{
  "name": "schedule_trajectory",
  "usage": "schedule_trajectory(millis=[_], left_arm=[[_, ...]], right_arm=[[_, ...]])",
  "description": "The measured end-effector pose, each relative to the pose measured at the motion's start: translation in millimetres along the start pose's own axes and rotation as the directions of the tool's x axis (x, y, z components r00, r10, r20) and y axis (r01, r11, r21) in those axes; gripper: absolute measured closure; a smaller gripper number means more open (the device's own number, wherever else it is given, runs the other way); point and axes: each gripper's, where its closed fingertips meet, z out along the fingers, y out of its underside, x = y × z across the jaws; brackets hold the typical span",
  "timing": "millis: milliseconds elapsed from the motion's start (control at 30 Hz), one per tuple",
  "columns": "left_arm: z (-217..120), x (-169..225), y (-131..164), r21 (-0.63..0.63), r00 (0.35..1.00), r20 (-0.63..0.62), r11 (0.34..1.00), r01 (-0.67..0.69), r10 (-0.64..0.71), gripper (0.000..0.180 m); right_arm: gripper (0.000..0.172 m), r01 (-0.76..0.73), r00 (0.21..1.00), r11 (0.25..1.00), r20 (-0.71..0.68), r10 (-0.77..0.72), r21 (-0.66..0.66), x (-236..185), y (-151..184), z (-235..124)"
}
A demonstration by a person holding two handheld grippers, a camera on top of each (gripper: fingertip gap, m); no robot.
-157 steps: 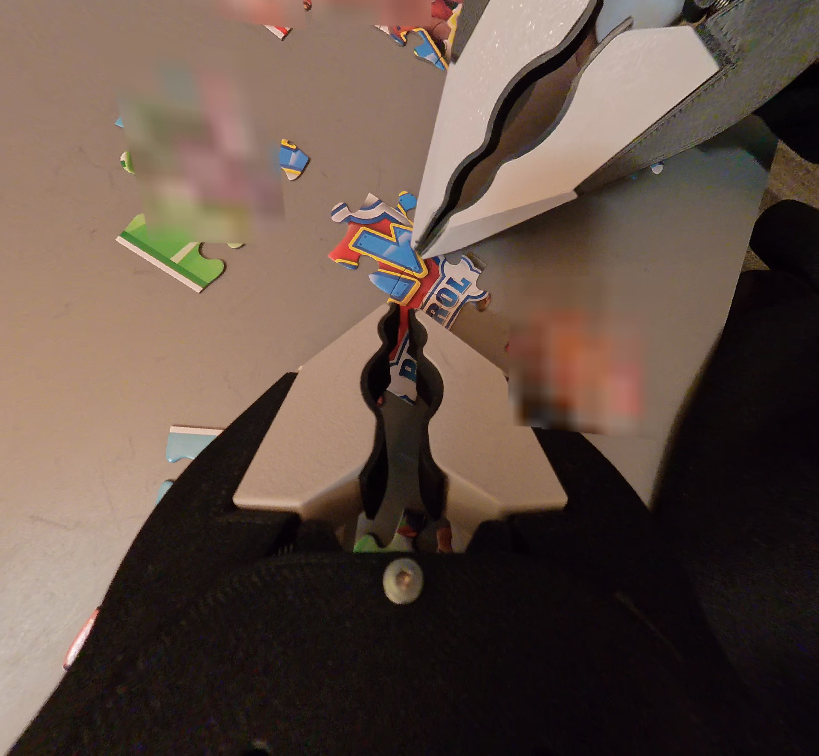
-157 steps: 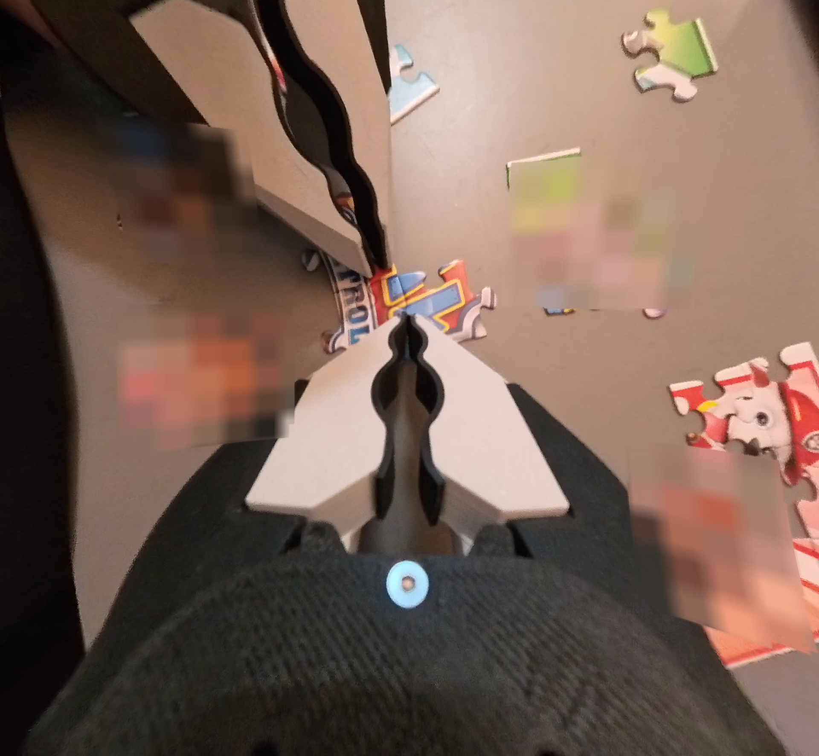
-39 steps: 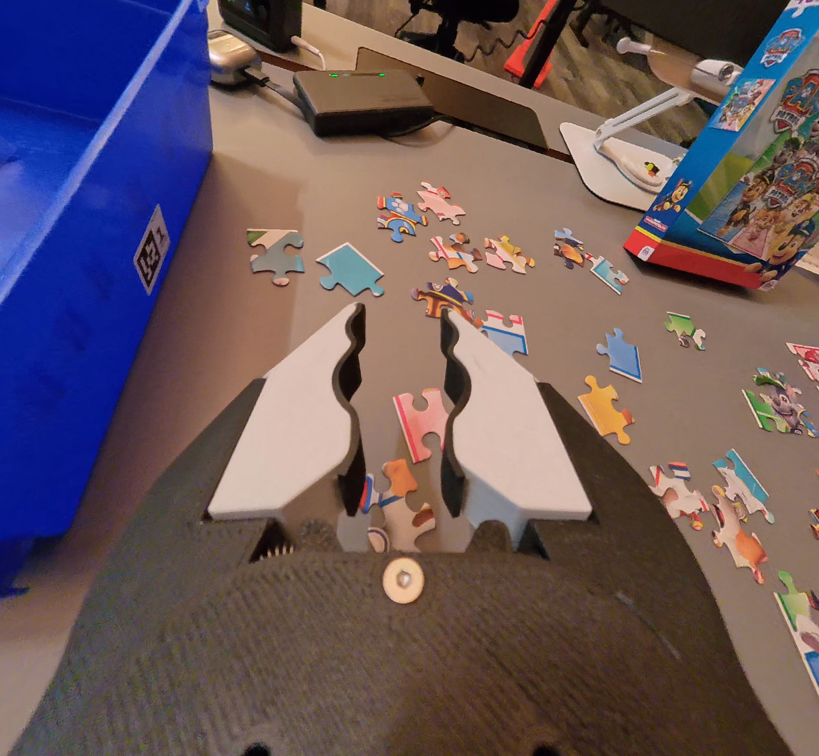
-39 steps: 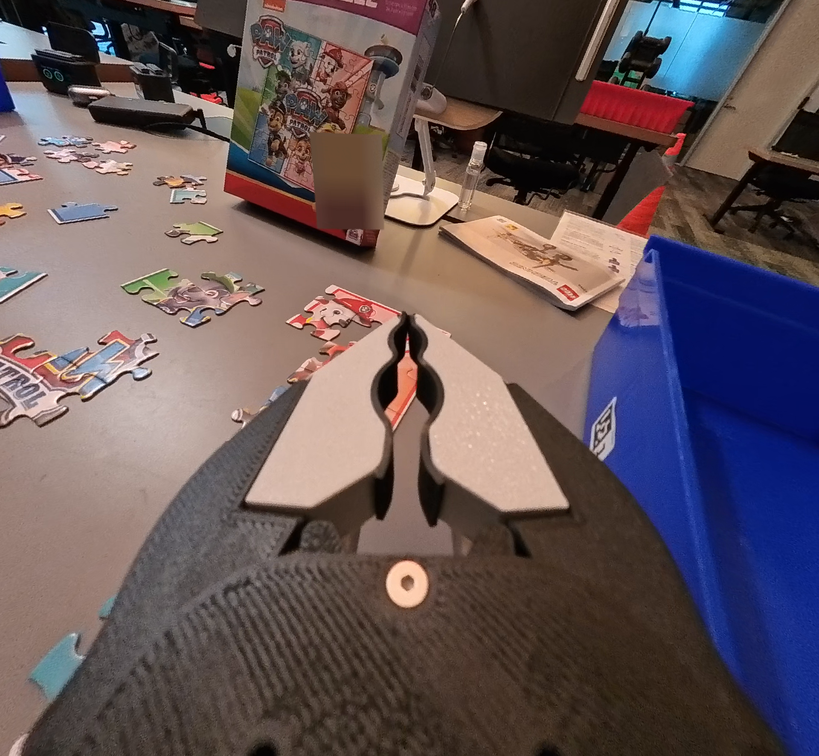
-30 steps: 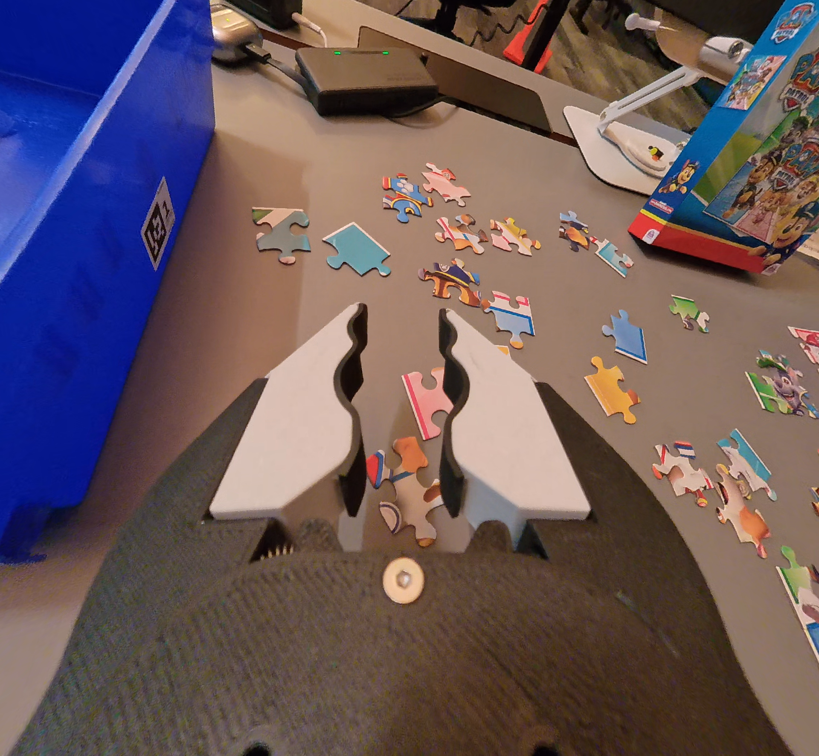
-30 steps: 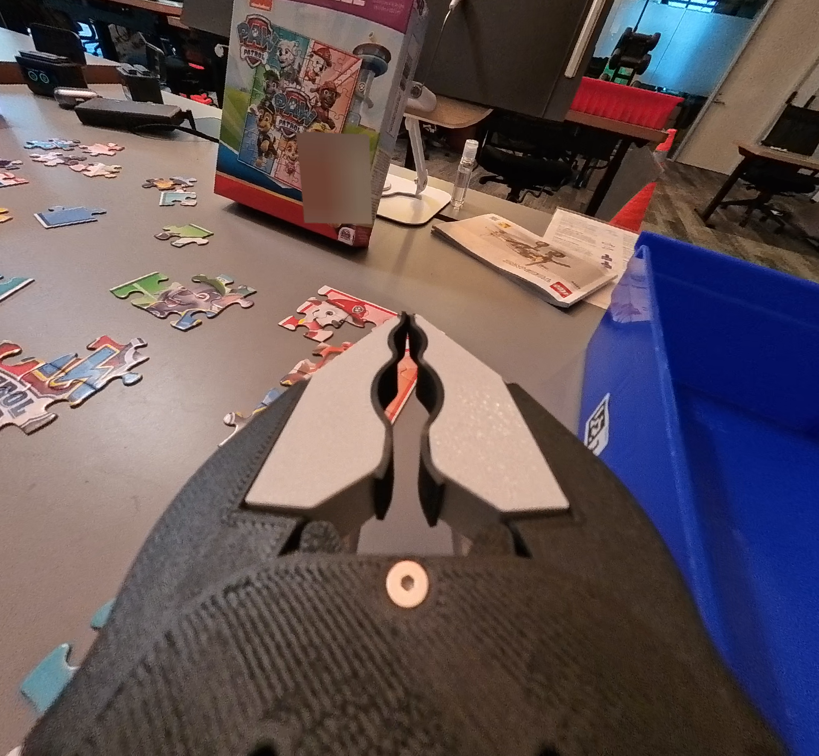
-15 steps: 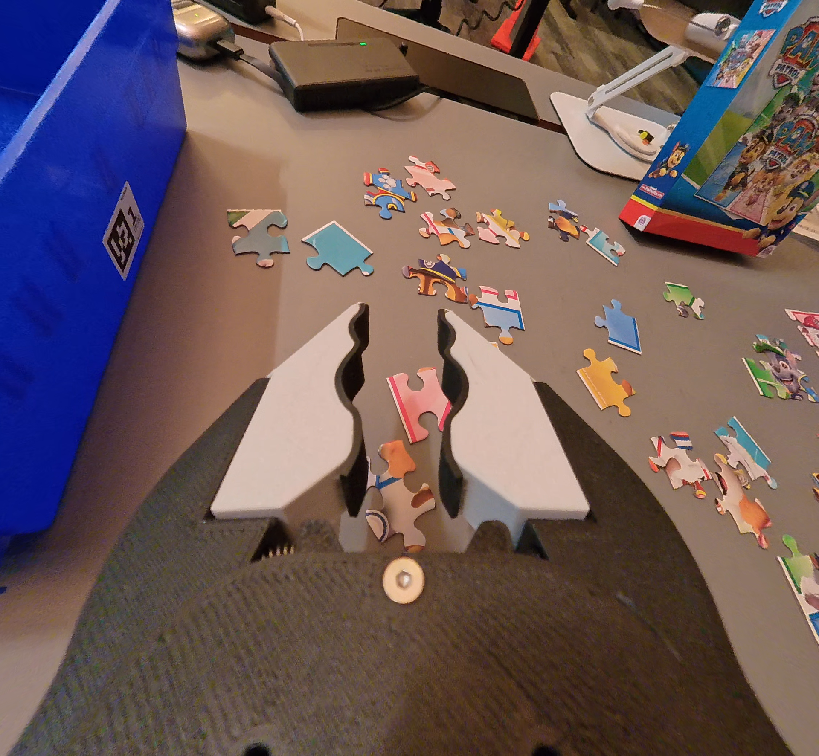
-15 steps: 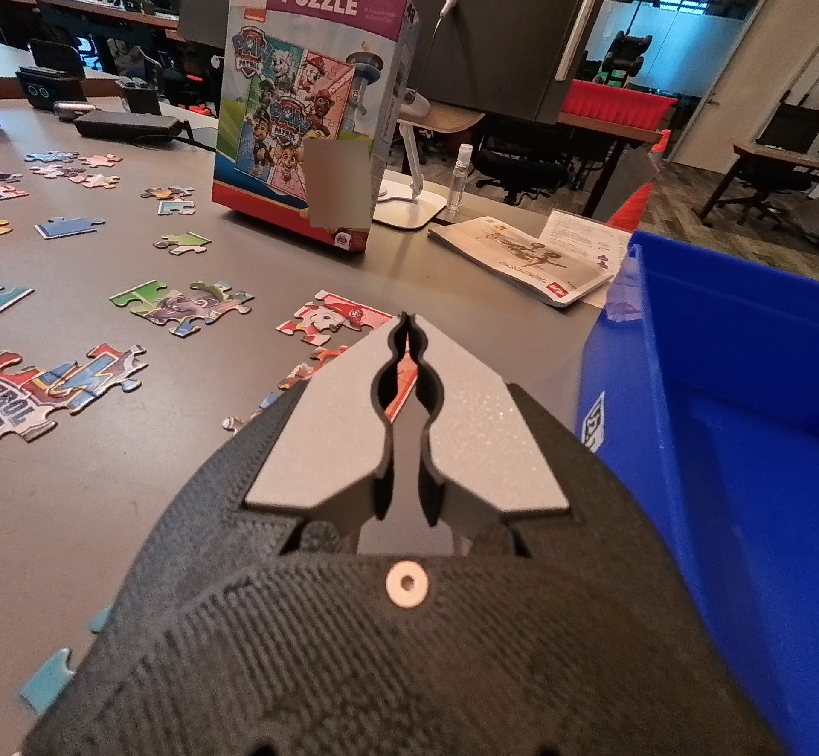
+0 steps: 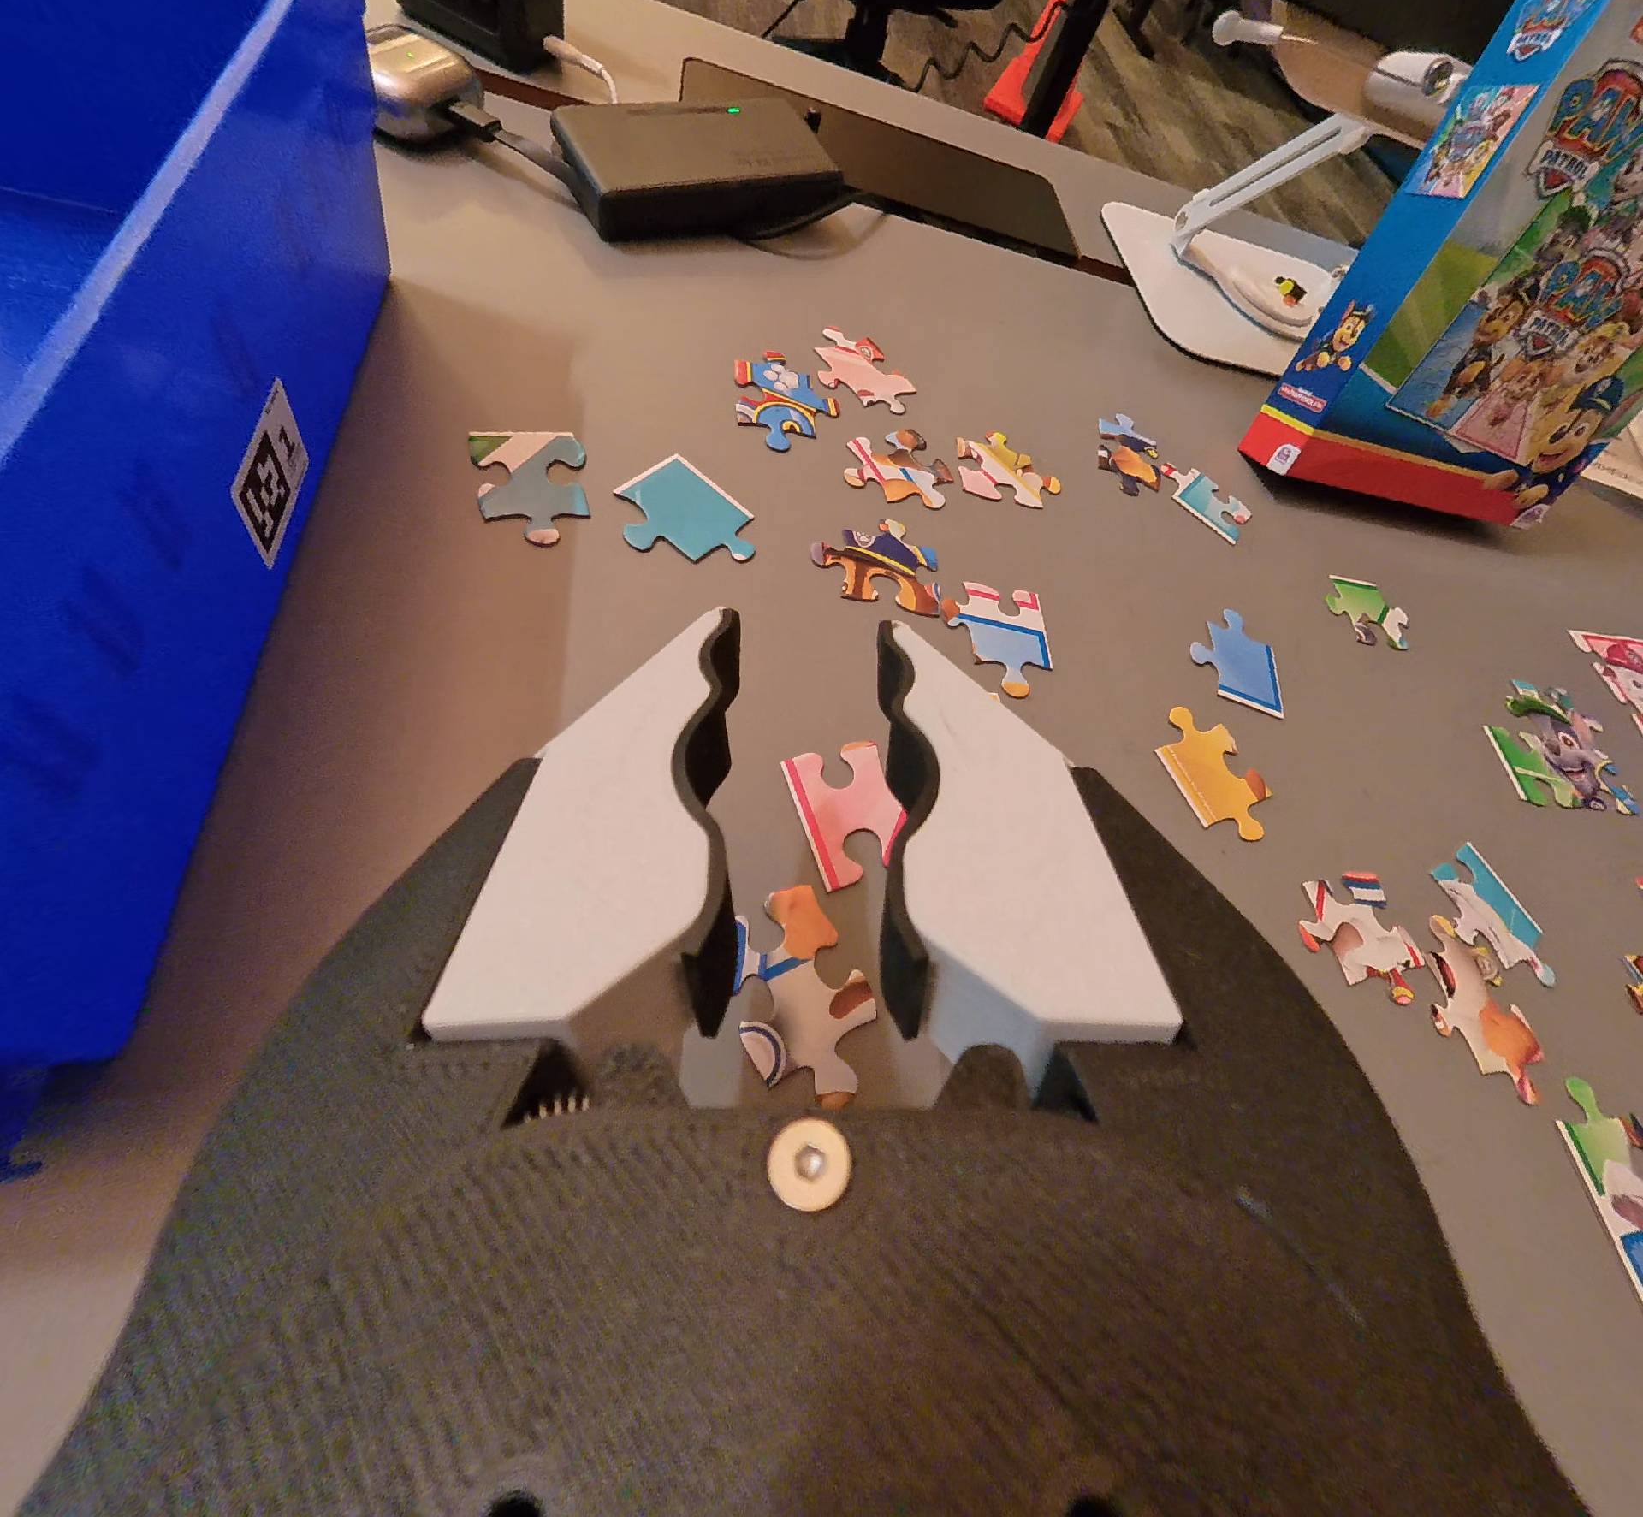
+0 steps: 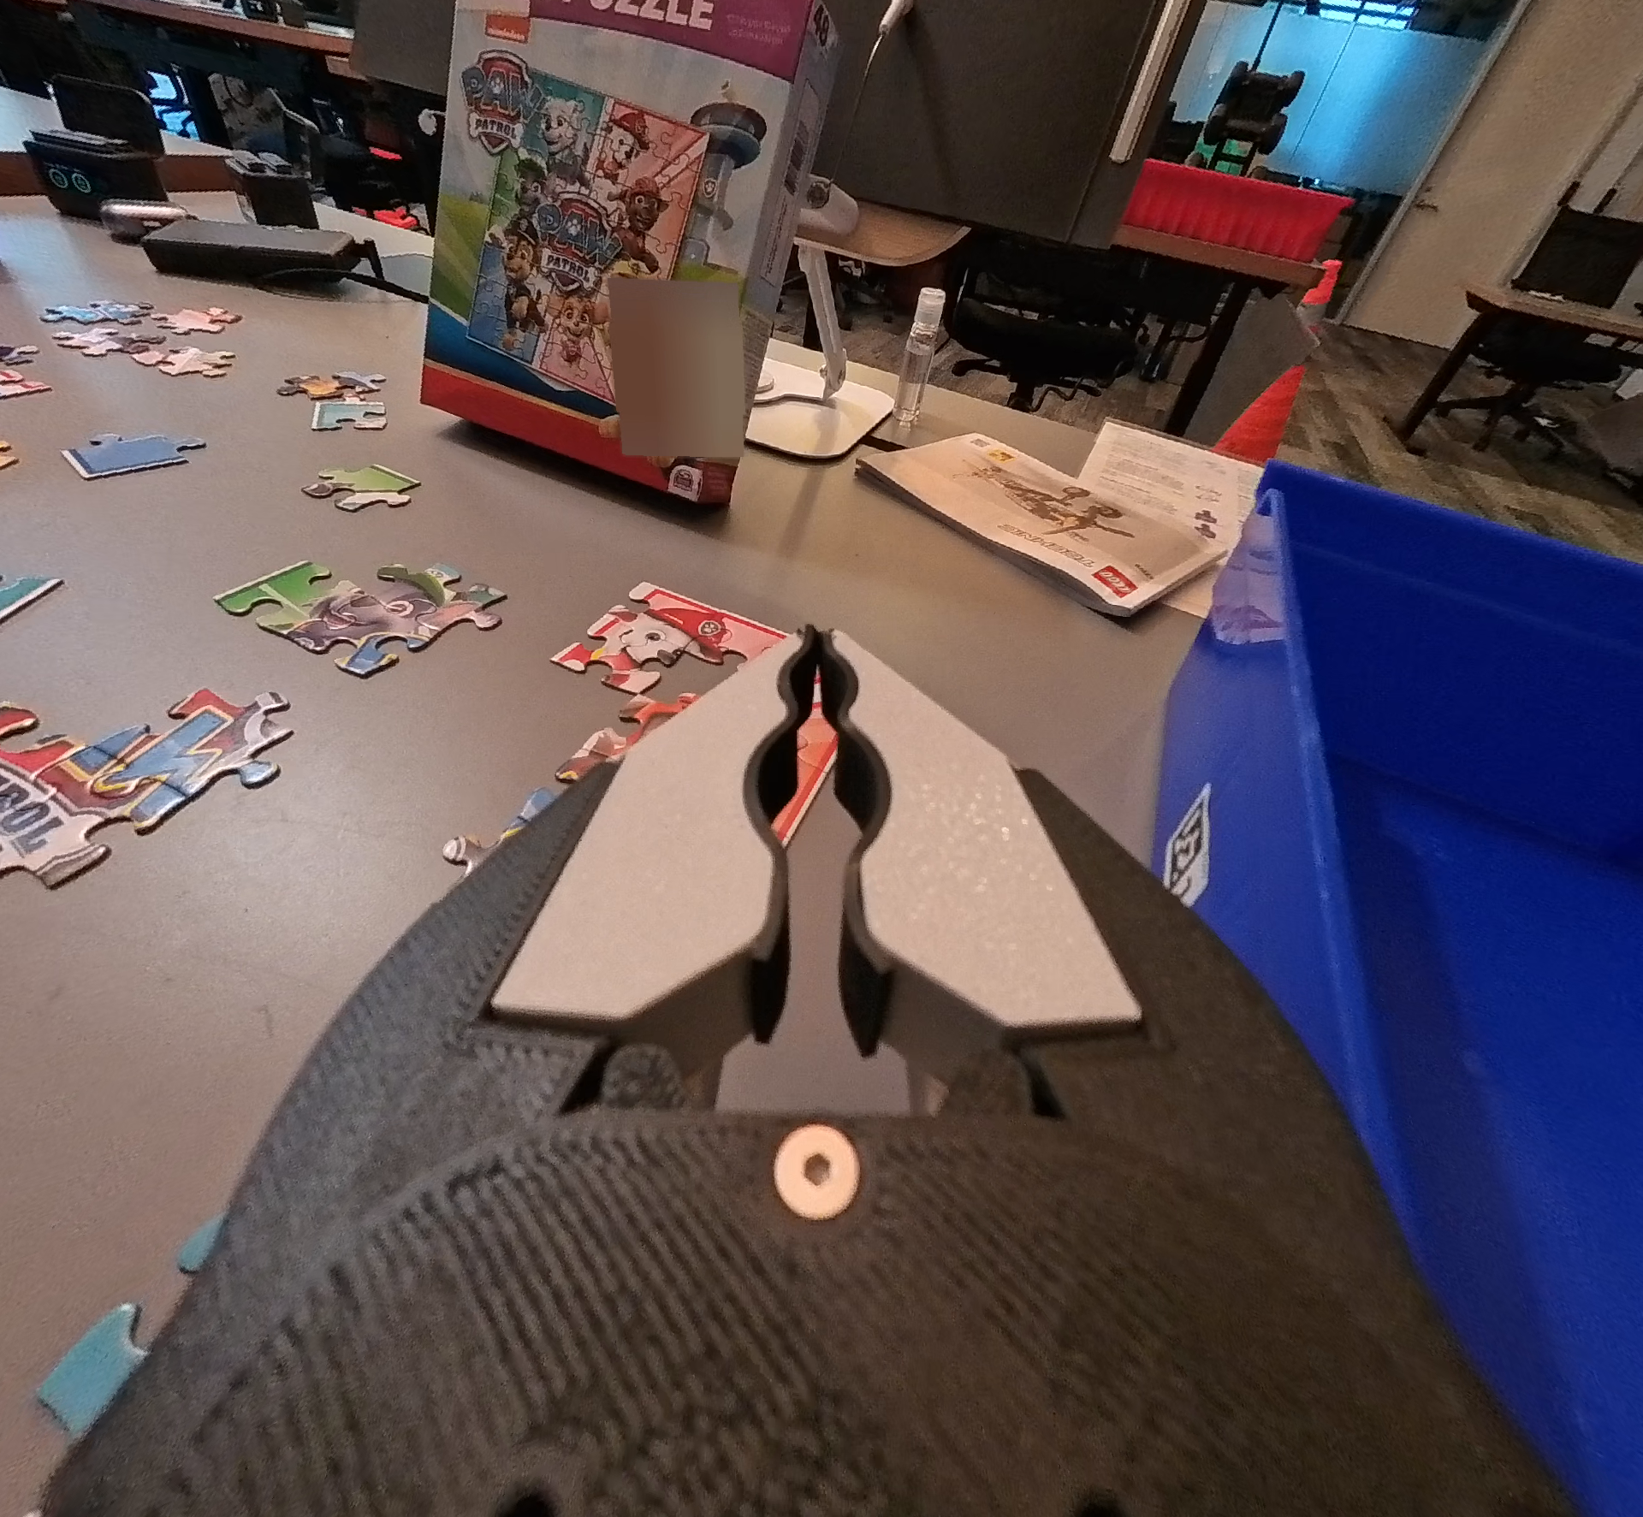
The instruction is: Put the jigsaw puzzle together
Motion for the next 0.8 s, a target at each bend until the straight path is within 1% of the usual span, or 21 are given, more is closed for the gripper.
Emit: schedule_trajectory(millis=[467,800], left_arm=[[3.9,6.0,2.4,-0.007,1.0,-0.015,1.0,-0.008,0.008,0.152],[-5.4,-0.6,-5.5,0.021,1.0,0.005,1.0,-0.005,0.005,0.152]], right_arm=[[0.172,0.0,1.0,1.0,-0.002,0.0,0.001,0.3,-0.2,-0.2],[0.172,0.001,1.0,1.0,-0.003,-0.001,-0.003,0.4,0.3,0.3]])
